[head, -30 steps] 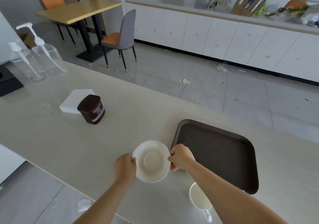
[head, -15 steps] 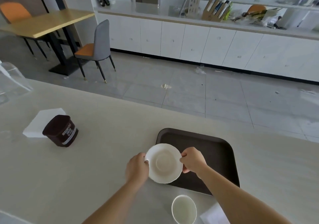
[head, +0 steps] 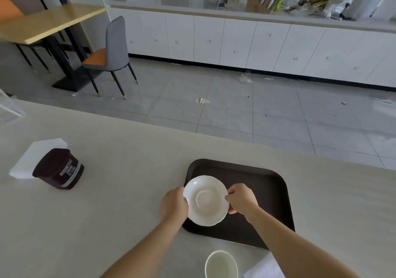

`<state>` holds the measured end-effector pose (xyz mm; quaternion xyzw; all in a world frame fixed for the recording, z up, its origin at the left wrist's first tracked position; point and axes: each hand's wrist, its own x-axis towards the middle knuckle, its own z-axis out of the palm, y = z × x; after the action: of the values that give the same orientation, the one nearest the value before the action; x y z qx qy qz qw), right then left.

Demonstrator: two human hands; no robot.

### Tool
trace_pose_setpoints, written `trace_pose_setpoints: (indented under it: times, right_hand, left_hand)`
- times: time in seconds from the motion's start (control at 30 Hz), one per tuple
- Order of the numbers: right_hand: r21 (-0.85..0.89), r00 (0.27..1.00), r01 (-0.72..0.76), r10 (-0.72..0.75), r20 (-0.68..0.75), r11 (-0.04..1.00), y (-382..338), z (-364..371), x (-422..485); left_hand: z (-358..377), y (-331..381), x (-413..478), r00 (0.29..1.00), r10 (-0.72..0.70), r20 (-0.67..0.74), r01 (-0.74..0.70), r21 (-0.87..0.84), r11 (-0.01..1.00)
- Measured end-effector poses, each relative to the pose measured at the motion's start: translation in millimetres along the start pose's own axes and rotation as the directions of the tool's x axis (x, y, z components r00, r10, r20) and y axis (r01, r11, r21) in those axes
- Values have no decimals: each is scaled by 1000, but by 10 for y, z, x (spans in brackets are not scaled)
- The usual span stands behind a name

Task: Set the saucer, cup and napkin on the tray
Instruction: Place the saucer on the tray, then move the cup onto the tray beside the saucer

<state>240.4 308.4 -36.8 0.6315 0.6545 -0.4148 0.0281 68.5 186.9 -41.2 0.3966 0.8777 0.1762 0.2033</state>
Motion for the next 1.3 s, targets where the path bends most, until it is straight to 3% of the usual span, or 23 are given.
trace_pose_setpoints:
  times: [0.37, 0.67, 0.73, 0.9, 1.1, 1.3]
  right_hand:
    - [85, 999, 38, -37, -7, 996, 84, 97, -7]
    - [254, 992, 95, -71, -100, 962, 404, -12, -376]
    - [278, 991, 103, -75, -109, 955, 505, -18, -530]
    - [326, 990, 89, -49, -131, 941, 703, 27, -861]
    - [292, 985, 116, -73, -156, 949, 877, 87, -1219]
    - [246, 989, 101, -70, -130, 964, 1133, 206, -1651]
  left_hand:
    - [62, 43, -36, 998, -55, -3, 55, -44, 998]
    - [41, -234, -252, 995, -77, -60, 64, -199, 978]
    - [50, -396, -277, 994, -91, -58, 83, -131, 988]
    - [128, -819, -374, 997, 47, -62, -28, 277, 961]
    - [383, -1007, -520, 997, 72, 1, -68, 333, 941]
    - [490, -1054, -547, 993, 100, -62, -74, 340, 937]
